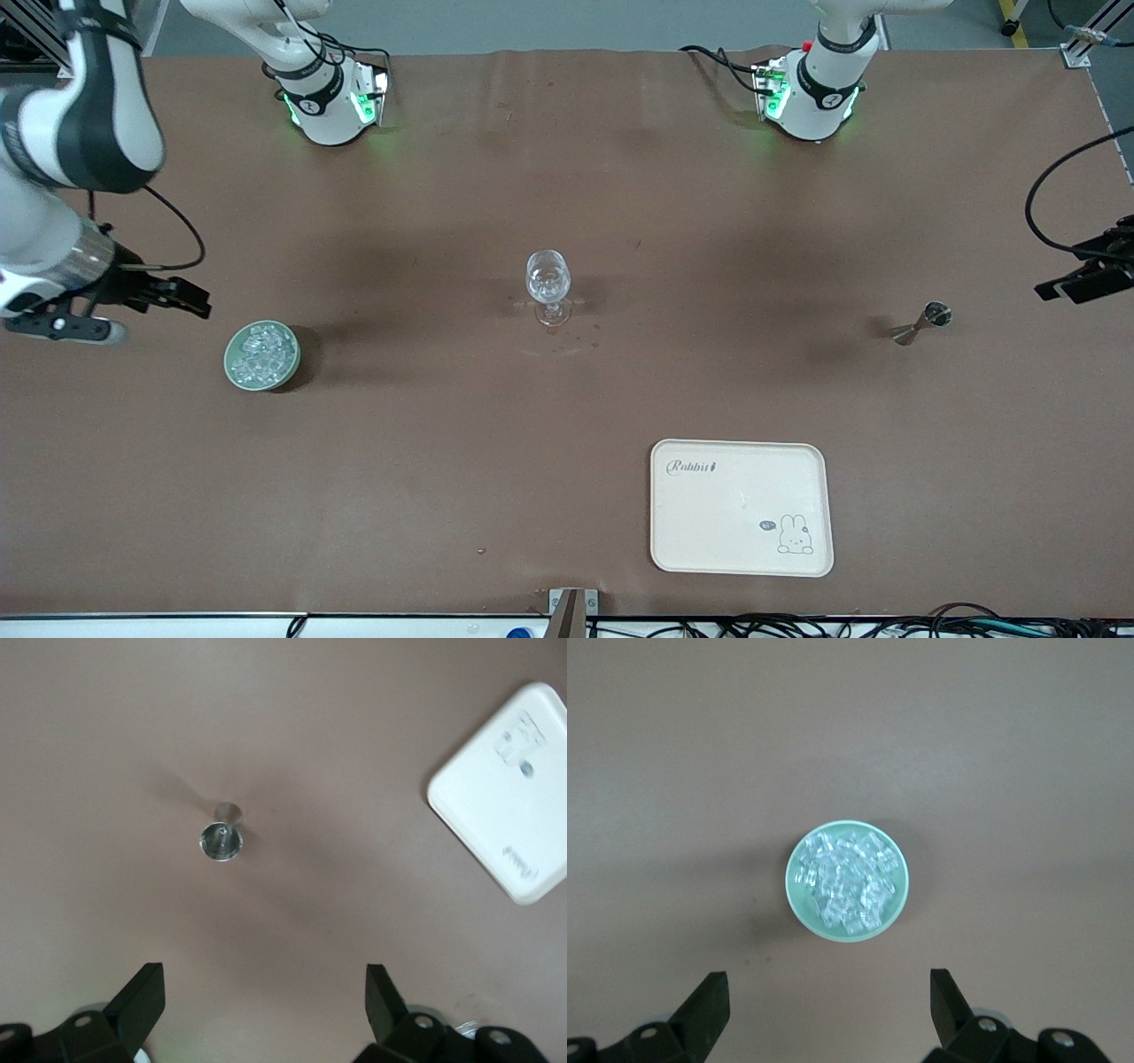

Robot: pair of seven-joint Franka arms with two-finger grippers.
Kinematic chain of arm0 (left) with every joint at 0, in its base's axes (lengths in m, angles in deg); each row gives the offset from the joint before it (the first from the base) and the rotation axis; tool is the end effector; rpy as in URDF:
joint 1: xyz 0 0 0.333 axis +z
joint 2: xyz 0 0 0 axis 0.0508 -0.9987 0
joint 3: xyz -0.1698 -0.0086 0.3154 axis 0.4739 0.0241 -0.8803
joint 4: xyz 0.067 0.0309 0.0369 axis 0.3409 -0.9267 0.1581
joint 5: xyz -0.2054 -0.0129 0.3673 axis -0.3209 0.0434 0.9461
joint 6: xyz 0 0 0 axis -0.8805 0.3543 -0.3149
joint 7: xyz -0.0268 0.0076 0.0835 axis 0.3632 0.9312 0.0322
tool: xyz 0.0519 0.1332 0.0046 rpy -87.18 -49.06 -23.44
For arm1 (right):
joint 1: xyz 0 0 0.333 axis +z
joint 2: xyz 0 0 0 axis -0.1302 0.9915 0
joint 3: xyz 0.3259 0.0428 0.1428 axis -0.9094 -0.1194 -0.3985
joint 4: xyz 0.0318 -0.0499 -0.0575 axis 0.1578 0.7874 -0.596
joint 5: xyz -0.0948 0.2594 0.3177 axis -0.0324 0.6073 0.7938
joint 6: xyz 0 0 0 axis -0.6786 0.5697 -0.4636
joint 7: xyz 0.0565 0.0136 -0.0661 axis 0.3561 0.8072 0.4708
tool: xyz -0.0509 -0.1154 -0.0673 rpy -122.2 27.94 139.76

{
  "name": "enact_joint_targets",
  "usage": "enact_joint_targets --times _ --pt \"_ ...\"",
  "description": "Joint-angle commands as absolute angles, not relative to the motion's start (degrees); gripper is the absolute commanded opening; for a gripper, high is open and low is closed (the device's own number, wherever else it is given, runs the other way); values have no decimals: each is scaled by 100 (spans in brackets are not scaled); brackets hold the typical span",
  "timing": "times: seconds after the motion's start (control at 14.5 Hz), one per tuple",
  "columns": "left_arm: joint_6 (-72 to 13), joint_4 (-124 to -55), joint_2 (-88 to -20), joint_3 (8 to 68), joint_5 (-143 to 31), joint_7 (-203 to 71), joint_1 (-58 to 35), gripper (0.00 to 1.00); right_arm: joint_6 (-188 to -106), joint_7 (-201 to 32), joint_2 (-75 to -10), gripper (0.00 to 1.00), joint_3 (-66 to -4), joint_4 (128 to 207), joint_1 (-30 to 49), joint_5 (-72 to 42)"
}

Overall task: Pour wine and add ice with both arms
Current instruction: 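Grasp the metal jigger with the left gripper while the right gripper grasps ice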

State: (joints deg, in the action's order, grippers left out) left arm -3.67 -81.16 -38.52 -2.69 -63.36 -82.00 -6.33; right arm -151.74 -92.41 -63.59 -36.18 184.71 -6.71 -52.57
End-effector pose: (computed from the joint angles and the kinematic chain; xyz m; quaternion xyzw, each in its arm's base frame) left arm 0.6088 0.1481 0.5220 0.9213 0.3645 -0.0886 0.1027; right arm 0.5930 -0.0376 0.4204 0.9985 -0.0523 0.0132 0.0075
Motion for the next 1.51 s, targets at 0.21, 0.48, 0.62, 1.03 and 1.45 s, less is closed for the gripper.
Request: enact_joint_targets --times 0.21,0.48,0.62,1.03,1.45 --pt "-323 -8039 -4870 -1093 -7346 -8528 -643 100 -17003 -9182 -5845 100 -3639 19585 -616 -5272" --pt "-279 -8039 -5705 -1708 -8549 -8537 -590 100 -17496 -9174 -5334 100 -3631 19603 -642 -5290" --pt "-139 -8039 -6030 -1859 -8972 -8528 -503 100 -17523 -9174 -5210 96 -3631 19603 -643 -5290" --pt "63 -8048 -6875 -2026 -9896 -8432 -275 100 -17654 -9147 -5052 57 -3631 19726 -660 -5325" --pt "634 -8109 -7771 -2026 -10801 -8089 -168 100 -17786 -9147 -4833 57 -3631 19717 -669 -5343"
